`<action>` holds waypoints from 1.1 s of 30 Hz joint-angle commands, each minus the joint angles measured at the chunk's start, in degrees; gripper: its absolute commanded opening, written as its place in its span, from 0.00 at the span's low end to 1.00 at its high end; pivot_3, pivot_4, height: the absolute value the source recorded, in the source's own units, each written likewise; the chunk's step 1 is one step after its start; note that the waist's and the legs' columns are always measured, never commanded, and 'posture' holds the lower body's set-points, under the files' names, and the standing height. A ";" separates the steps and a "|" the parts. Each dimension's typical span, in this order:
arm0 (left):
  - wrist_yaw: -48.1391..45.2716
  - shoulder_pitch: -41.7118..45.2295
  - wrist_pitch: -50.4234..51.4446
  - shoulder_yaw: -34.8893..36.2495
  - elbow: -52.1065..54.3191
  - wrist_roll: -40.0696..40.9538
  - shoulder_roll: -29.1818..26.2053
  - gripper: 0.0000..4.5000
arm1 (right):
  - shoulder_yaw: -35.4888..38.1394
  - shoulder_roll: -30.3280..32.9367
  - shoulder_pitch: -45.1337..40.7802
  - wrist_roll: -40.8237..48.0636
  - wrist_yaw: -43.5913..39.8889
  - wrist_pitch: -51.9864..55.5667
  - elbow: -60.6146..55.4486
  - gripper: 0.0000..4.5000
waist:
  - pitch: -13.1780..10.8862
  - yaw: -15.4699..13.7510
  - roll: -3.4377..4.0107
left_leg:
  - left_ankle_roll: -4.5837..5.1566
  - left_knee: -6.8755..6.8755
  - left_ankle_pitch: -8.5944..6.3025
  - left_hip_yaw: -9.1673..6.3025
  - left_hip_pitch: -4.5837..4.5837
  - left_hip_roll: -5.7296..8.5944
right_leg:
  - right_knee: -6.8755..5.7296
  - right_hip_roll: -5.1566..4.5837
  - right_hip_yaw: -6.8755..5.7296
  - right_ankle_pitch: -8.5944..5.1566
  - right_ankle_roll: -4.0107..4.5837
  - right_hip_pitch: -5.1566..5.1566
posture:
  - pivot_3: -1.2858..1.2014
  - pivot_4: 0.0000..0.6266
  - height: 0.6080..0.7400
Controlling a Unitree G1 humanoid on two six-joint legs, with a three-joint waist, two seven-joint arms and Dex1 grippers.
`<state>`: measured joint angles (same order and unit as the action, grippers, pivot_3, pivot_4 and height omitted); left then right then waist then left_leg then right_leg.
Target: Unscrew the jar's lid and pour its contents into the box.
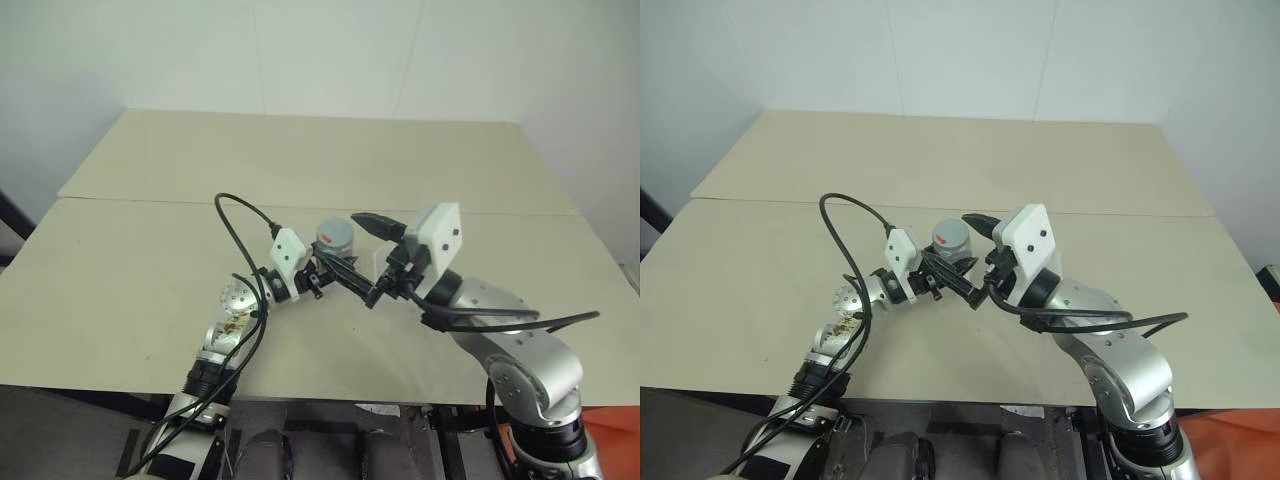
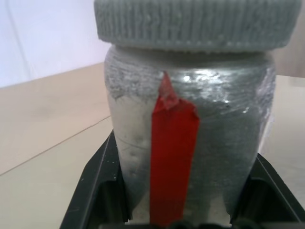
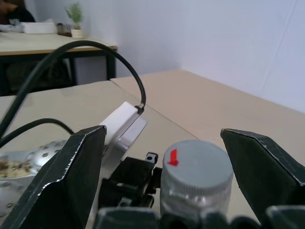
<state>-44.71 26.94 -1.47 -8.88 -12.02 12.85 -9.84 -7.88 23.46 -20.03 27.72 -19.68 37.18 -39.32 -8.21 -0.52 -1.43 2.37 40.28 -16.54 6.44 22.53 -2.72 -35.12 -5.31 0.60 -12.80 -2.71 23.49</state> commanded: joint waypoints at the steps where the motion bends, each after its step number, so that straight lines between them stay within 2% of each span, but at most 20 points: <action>1: -0.80 1.25 -1.79 -0.66 1.44 -0.29 0.40 0.45 | -1.54 -1.30 -1.63 -3.75 2.22 -0.58 0.56 1.00 | 0.00 0.04 0.00 | 0.00 0.00 0.00 0.00 0.00 0.00 | 0.00 0.00 0.00 0.00 0.00 0.00 | 0.52 0.24 1.00; 9: -0.50 0.73 -2.19 -0.62 1.75 -0.21 1.13 0.45 | -2.92 -4.29 -2.89 -8.92 4.78 0.29 4.29 1.00 | 0.00 0.10 0.00 | 0.00 0.01 0.01 0.01 0.11 0.00 | 0.00 0.00 -0.01 0.00 0.00 0.09 | 0.52 0.24 1.00; 13: -0.03 0.28 -2.19 -0.69 2.30 -0.50 1.39 0.45 | -2.72 -4.71 -2.98 -9.20 4.40 0.87 4.61 1.00 | 0.01 0.13 0.01 | -0.03 0.15 0.07 0.00 0.65 0.00 | -0.22 0.00 0.02 0.02 -0.02 0.72 | 0.52 0.24 1.00; 20: 0.38 -0.29 -2.31 -0.53 2.44 -0.61 1.35 0.45 | -1.73 -5.41 -2.85 -8.57 3.92 1.82 5.11 1.00 | 0.01 0.15 0.01 | -0.02 0.15 0.09 0.05 0.68 0.00 | -0.20 0.01 -0.01 0.02 -0.03 0.73 | 0.52 0.24 1.00; 23: 0.46 -0.35 -2.28 -0.39 2.38 -0.59 1.30 0.45 | -1.11 -6.08 -2.66 -8.05 3.90 2.47 5.00 0.86 | 0.01 0.16 0.01 | -0.02 0.15 0.09 0.04 0.68 0.00 | -0.20 0.01 0.00 0.02 -0.03 0.73 | 0.52 0.24 1.00; 26: 0.38 -0.30 -1.96 -0.19 2.53 -0.40 1.32 0.45 | -1.15 -6.01 -2.42 -8.64 3.78 2.52 5.07 0.64 | 0.01 0.13 0.01 | -0.02 0.15 0.09 0.05 0.69 0.01 | -0.20 0.01 -0.01 0.02 -0.03 0.73 | 0.52 0.24 1.00; 27: 0.36 -0.28 -1.94 -0.19 2.53 -0.43 1.34 0.45 | -1.11 -5.97 -2.31 -8.73 3.75 2.48 5.09 0.62 | 0.01 0.13 0.01 | -0.02 0.15 0.09 0.05 0.69 0.01 | -0.20 0.00 -0.01 0.02 -0.03 0.73 | 0.52 0.24 1.00; 33: -1.29 -0.25 -1.22 0.28 3.19 1.17 0.94 0.45 | -1.00 -5.07 -1.76 -9.46 3.05 1.49 5.39 0.62 | 0.01 0.17 0.01 | -0.02 0.15 0.10 0.05 0.68 0.01 | -0.21 0.01 -0.01 0.02 -0.03 0.73 | 0.52 0.24 1.00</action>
<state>-44.92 26.55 -2.29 -9.32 -11.97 12.03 -8.84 -10.34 17.62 -21.92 19.09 -16.26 39.49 -32.79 -8.20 -0.35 -1.42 2.35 40.43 -16.44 6.49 23.21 -2.71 -35.33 -5.31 0.59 -12.78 -2.74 24.22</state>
